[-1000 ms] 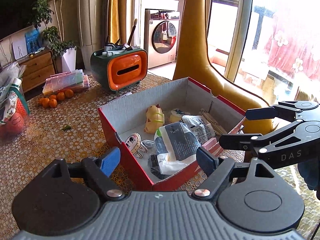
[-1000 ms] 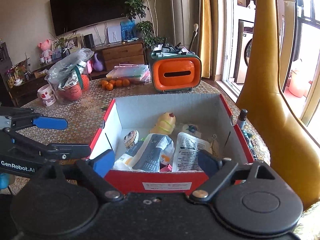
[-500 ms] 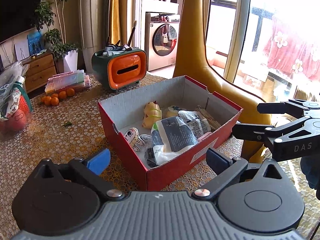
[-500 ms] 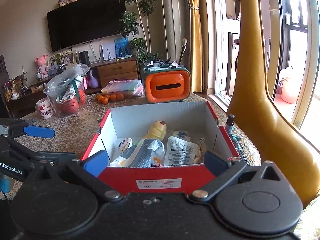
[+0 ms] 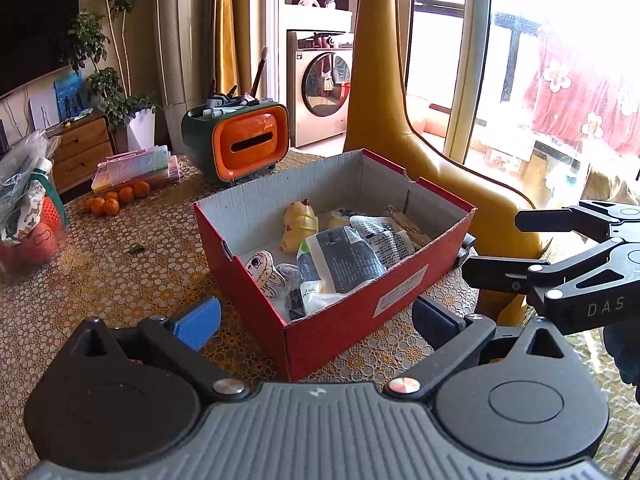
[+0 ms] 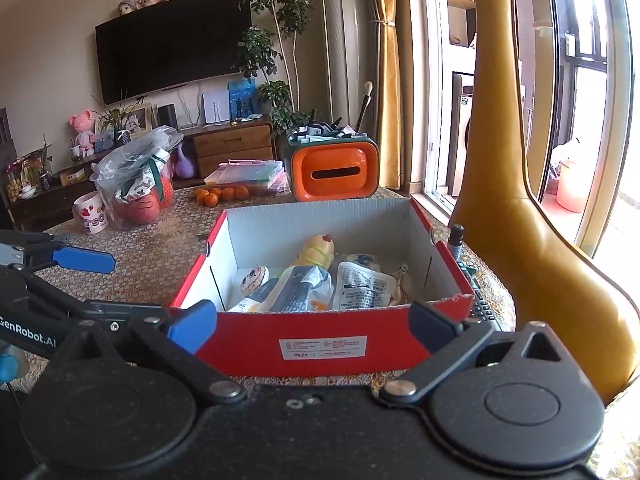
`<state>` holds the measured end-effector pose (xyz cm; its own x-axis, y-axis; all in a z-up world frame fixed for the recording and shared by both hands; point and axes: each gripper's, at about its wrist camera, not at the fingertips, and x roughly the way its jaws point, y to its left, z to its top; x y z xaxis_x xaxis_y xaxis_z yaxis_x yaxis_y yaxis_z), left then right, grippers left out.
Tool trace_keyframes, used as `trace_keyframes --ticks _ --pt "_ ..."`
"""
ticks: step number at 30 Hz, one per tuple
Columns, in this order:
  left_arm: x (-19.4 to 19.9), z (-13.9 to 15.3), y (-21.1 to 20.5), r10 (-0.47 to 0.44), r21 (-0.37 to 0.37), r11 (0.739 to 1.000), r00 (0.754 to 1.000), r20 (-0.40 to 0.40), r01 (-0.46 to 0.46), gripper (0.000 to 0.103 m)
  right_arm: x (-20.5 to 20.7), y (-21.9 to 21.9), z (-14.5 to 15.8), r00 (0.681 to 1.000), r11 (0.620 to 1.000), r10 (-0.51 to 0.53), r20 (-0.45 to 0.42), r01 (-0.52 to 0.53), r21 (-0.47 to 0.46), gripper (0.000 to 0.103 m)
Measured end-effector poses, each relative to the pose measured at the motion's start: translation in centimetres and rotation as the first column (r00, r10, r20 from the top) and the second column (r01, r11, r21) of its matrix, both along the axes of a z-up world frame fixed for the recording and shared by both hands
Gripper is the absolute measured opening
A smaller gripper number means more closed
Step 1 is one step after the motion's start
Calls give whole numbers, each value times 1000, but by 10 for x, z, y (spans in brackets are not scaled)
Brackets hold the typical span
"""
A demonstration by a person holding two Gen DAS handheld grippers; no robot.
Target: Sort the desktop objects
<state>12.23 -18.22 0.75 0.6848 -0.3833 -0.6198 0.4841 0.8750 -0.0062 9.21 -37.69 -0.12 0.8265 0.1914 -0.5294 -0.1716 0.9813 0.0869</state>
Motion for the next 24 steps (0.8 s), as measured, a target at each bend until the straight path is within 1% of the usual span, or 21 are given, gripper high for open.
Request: trace_keyframes --ticks 3,16,24 --pt "-3 -1 -2 4 12 1000 1000 8 -4 102 -2 0 -2 1000 1000 -6 -4 6 9 103" --pt "-8 -5 -3 4 21 1000 1000 9 -5 102 -11 -1 -5 999 999 -41 -7 41 23 103" --pt "-6 -4 6 27 -12 1000 1000 -12 -27 102 -12 2 -7 998 998 -59 -24 60 29 103"
